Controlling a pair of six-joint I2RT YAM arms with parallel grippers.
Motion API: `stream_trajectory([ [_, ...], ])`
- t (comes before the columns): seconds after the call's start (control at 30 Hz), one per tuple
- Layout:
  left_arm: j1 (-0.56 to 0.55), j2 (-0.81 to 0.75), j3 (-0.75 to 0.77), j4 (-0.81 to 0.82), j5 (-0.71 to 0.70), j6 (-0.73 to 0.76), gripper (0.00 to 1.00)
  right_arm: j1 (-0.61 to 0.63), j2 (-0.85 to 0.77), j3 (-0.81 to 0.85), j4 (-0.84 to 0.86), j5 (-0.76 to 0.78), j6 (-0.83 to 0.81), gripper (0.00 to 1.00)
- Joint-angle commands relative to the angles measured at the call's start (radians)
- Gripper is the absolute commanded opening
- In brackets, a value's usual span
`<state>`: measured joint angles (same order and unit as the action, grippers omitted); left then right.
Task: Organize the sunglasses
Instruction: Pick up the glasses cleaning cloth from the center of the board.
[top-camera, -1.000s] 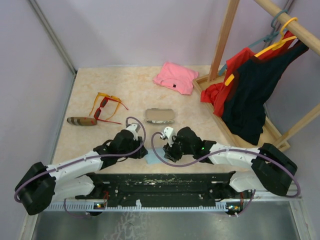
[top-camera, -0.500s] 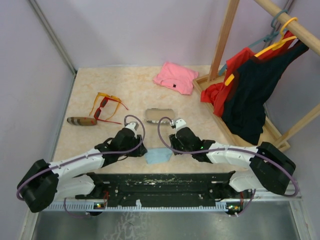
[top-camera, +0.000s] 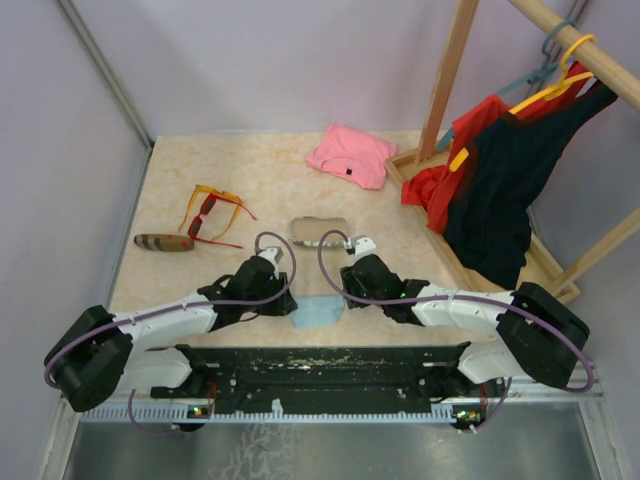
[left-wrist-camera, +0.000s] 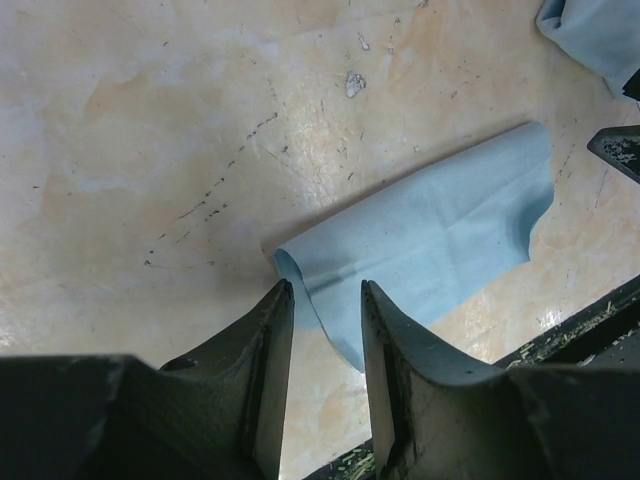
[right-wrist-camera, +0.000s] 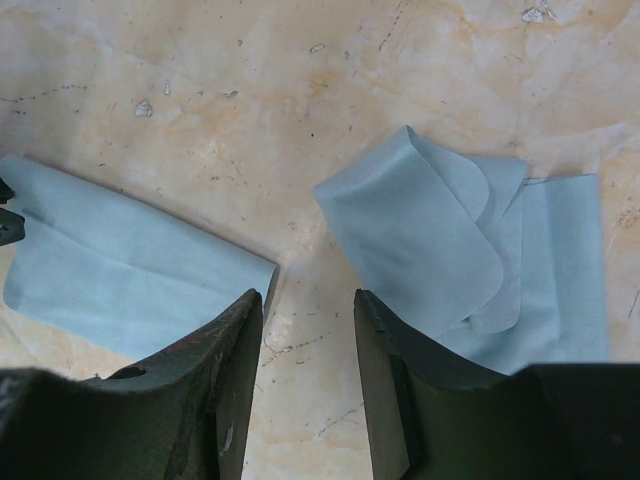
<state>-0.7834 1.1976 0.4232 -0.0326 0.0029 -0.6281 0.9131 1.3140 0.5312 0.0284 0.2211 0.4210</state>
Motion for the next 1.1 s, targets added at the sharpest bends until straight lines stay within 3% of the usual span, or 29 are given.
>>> stream_trajectory([
  [0.0, 0.003, 0.014, 0.018, 0.045, 0.014, 0.008, 0.39, -0.005, 0.001, 0.034, 0.034, 0.010, 0.009, 0.43],
  [0.57, 0.003, 0.064, 0.035, 0.062, 0.005, 0.021, 0.34, -0.005, -0.002, 0.030, 0.038, -0.001, 0.004, 0.43],
  [1.07, 0.003, 0.054, 0.061, 0.046, -0.021, 0.039, 0.11, -0.004, -0.003, 0.026, 0.041, 0.003, 0.005, 0.43],
])
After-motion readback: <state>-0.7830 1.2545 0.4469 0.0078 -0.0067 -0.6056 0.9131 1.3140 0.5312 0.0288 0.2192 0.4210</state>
